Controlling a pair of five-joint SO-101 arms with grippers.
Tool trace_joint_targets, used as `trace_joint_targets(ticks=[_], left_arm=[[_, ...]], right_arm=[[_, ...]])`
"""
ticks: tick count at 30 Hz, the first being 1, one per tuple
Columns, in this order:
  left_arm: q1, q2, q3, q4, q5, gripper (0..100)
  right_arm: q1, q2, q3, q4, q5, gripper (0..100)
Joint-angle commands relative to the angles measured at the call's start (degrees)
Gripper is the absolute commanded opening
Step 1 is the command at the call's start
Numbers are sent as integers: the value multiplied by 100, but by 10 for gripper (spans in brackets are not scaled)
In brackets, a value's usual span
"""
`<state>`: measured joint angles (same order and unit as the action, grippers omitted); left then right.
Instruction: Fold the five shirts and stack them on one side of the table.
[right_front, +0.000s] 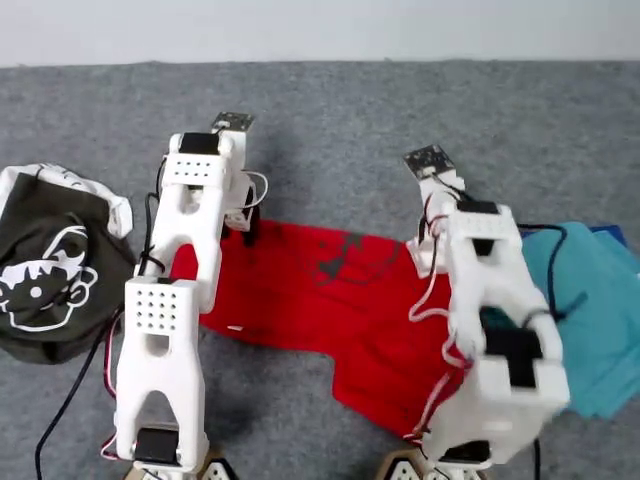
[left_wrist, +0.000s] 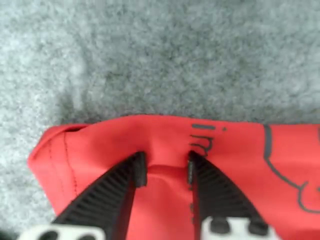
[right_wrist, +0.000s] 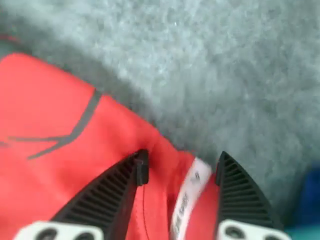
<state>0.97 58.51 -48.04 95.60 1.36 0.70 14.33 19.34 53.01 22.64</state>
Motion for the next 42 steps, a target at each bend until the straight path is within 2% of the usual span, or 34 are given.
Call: trace_joint_targets(ticks=[1,5,6,9,18,27,30,33,39,42], left_arm=[[-35,88,-40,-97,-18,141],[-44,88,-40,-97,-18,141],[-44,88,-48,-97,-18,141],[-44,26,-92,-132,-9,141],[-413,-44,-1815,475,18,141],[-457,-79,-1807,492,18,141],[-457,-62,-1807,492,18,141],[-457,-53,-1807,492,18,141],[-457,-158,-1701,519,26,141],[-448,-466,-892,510,26,141]], right_arm=[[-110,602,-668,233,185,190],[-136,804,-774,286,501,19],[-119,804,-800,277,475,2],[-57,822,-932,277,466,8],[48,866,-2418,268,448,10],[277,1807,-3297,-31,-18,19],[268,2044,-3552,514,-35,140],[303,1965,-4035,1244,-431,278],[330,1112,-5336,3354,-255,248],[347,611,-5451,4593,202,248]])
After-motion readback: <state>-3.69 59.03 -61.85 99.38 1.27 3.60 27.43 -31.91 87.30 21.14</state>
